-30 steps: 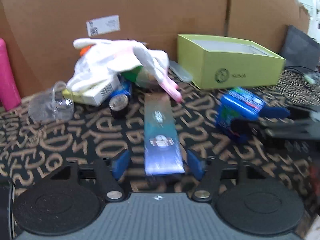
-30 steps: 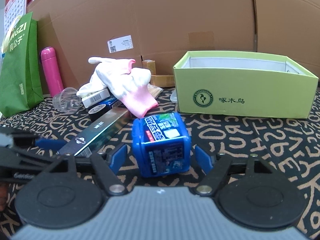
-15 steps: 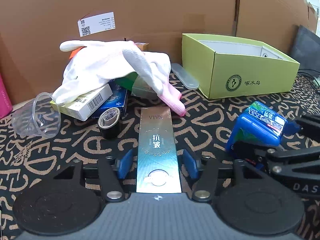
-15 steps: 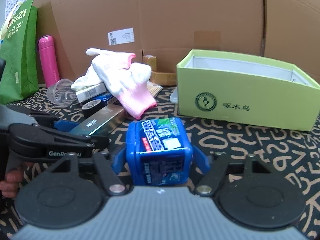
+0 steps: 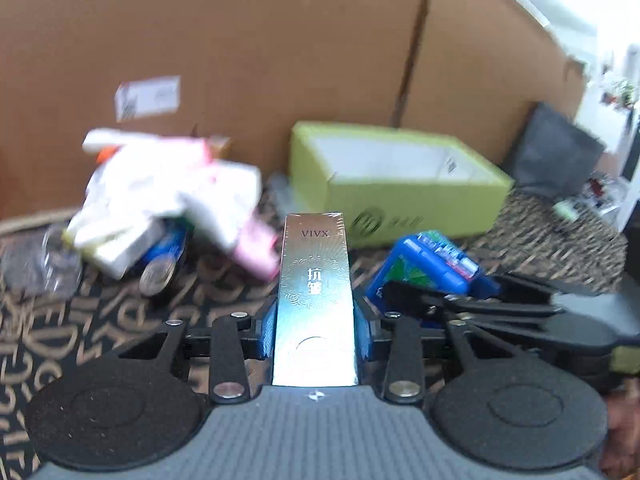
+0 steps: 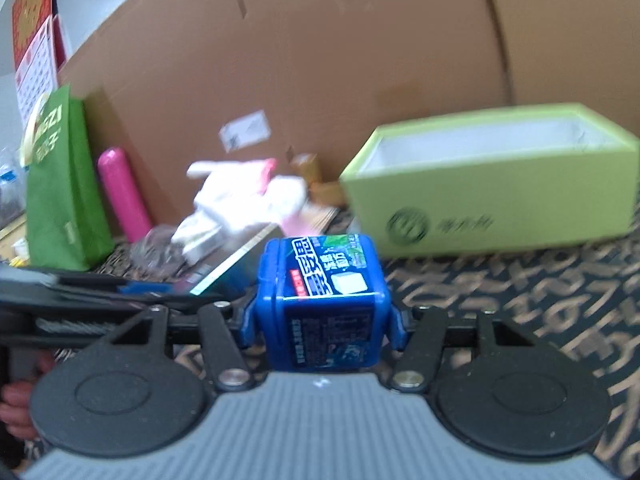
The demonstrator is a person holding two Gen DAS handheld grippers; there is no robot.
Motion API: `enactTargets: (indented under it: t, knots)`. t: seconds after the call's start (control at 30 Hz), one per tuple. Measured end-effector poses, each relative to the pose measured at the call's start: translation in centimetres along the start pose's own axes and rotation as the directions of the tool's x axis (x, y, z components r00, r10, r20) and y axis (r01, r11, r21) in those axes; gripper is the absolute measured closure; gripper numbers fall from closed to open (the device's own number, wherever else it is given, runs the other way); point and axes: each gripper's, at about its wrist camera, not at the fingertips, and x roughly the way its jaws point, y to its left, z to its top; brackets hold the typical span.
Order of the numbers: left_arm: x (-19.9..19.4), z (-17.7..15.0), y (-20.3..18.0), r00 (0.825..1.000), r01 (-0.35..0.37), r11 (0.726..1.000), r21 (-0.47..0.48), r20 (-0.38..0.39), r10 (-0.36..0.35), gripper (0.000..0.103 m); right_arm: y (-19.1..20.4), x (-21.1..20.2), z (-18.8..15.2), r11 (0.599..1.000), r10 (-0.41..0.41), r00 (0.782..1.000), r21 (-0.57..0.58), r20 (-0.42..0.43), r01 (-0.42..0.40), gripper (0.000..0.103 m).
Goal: Organize objects
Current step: 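Carry the blue container and silver box into the light-green box and release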
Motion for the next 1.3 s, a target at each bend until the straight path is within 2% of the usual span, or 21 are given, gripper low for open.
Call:
enactTargets:
  t: [0.07, 0.17, 0.4, 0.63, 0.8, 0.9, 0.97, 1.03, 1.1, 1.13, 1.17, 1.2, 1.3]
  knots:
    - [-0.4, 1.3, -1.0, 0.999, 0.021, 1.0, 0.02, 0.034, -0.022, 0.063, -0.7, -1.0, 1.0, 1.0, -0.019, 0.999, 0.002, 0.042, 0.018, 0.044]
    - [0.1, 3.2, -2.5, 0.997, -0.001, 0.998, 0.063, 0.074, -0.003, 0.062, -2.1, -2.3, 2.7, 0.999, -0.054, 0.993, 0.006, 0.102, 0.053, 0.044]
    - [4.0, 8.4, -4.1, 0.996, -0.006, 0.998, 0.059, 0.091, 0.0, 0.062, -6.5, -2.5, 7.5, 0.98, -0.199, 0.957, 0.041, 0.211, 0.195, 0.044]
    - [10.6, 12.5, -5.8, 0.993, -0.083, 0.993, 0.079, 0.095, 0.075, 0.062, -11.0, 1.1, 12.1, 0.95, -0.312, 0.918, 0.081, 0.244, 0.301, 0.044]
    - [14.3, 13.6, -6.6, 0.989, -0.123, 0.984, 0.125, 0.098, 0.112, 0.062, -13.9, 5.6, 12.9, 0.913, -0.408, 0.881, 0.093, 0.239, 0.397, 0.044]
    - [16.1, 13.7, -6.5, 0.99, -0.129, 0.982, 0.138, 0.073, 0.12, 0.062, -15.7, 7.6, 11.9, 0.907, -0.42, 0.881, 0.128, 0.218, 0.4, 0.044]
    - [17.0, 13.6, -6.3, 0.991, -0.127, 0.982, 0.138, 0.064, 0.119, 0.062, -16.7, 8.8, 11.6, 0.908, -0.415, 0.896, 0.135, 0.157, 0.397, 0.044]
    - [17.7, 13.6, -5.9, 0.991, -0.119, 0.986, 0.115, 0.07, 0.112, 0.062, -17.2, 8.6, 11.5, 0.911, -0.41, 0.894, 0.139, 0.181, 0.389, 0.044]
    - [17.8, 13.6, -5.4, 0.991, -0.09, 0.993, 0.076, 0.107, 0.082, 0.044, -17.2, 8.5, 11.7, 0.906, -0.422, 0.881, 0.118, 0.215, 0.406, 0.042]
    - [17.8, 13.5, -5.2, 0.991, -0.072, 0.996, 0.051, 0.118, 0.065, 0.018, -17.1, 8.5, 11.6, 0.906, -0.422, 0.873, 0.097, 0.244, 0.411, 0.024]
    - [17.7, 13.4, -5.0, 0.99, -0.063, 0.998, 0.022, 0.129, 0.06, 0.006, -17.1, 8.6, 11.5, 0.904, -0.426, 0.867, 0.078, 0.258, 0.421, 0.012]
    - [17.5, 13.2, -4.8, 0.987, -0.068, 0.998, -0.004, 0.147, 0.068, 0.005, -17.1, 8.3, 11.3, 0.898, -0.437, 0.858, 0.073, 0.269, 0.435, 0.003]
    - [17.1, 12.9, -5.1, 0.983, -0.091, 0.996, 0.004, 0.162, 0.089, 0.005, -17.4, 6.7, 11.0, 0.882, -0.467, 0.814, 0.118, 0.346, 0.456, 0.003]
